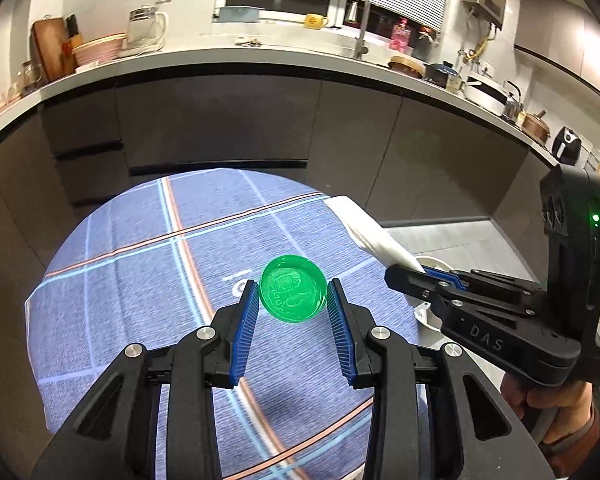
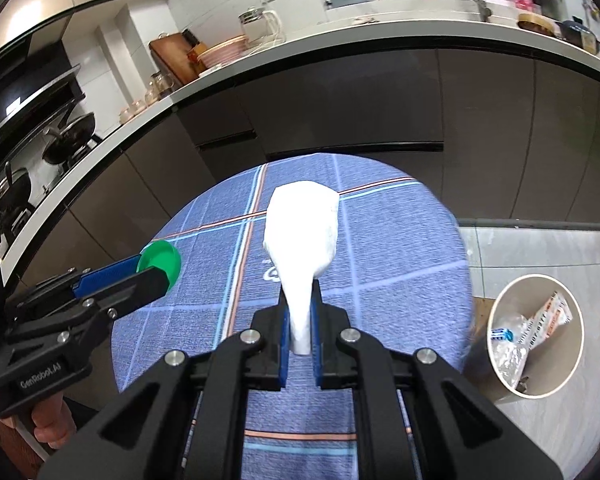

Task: Collect trash
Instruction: 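Carry the paper strip and green cap over the white bin and open both tools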

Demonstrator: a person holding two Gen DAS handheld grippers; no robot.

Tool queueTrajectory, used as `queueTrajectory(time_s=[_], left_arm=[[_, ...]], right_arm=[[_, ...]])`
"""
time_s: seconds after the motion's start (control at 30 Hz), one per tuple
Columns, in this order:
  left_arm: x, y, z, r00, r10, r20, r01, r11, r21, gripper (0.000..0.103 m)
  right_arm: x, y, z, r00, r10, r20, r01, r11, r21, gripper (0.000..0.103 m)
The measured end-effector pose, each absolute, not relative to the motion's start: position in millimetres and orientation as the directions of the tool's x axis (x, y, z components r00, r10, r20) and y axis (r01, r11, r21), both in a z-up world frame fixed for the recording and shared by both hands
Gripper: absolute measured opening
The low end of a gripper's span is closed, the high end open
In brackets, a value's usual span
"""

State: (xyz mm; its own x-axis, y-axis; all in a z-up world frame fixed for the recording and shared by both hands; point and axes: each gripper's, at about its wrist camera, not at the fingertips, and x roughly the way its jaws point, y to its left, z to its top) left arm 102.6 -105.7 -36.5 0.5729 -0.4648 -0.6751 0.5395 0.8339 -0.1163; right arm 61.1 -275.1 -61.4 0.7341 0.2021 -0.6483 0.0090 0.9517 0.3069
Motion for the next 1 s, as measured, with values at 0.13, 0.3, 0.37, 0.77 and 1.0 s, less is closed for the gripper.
queueTrajectory(time_s=[0.13, 0.3, 0.37, 0.77, 1.0], left_arm=[[101.8, -126.0, -34.4, 0.564, -0.469, -0.679, 0.561, 0.821, -0.102, 0.033], [102.7, -151.0, -32.7, 0.547, -0.481, -0.686, 0.59, 0.802, -0.093, 0.033], [103.3, -162.6, -31.9, 0.539, -0.486, -0.688, 0.604, 0.792, -0.087, 0.033], [102.3, -240.3, -35.7, 0.473, -0.527, -0.706, 0.693, 0.718, -0.071, 0.033], [99.4, -289.1, -42.6, 0.425, -0.551, -0.719, 0.745, 0.664, -0.068, 0.033]], right_arm=[[50.5, -293.4, -57.8, 0.751, 0.176, -0.637, 0.043, 0.949, 0.312, 0.01], [36.7, -316.0, -55.4, 0.768, 0.141, -0.625, 0.086, 0.944, 0.319, 0.01], [31.1, -325.5, -55.5, 0.772, 0.127, -0.623, 0.105, 0.941, 0.321, 0.01], [-9.2, -393.7, -67.6, 0.782, 0.02, -0.623, 0.256, 0.901, 0.35, 0.01], [-27.2, -433.9, -80.8, 0.77, -0.051, -0.637, 0.347, 0.87, 0.35, 0.01]])
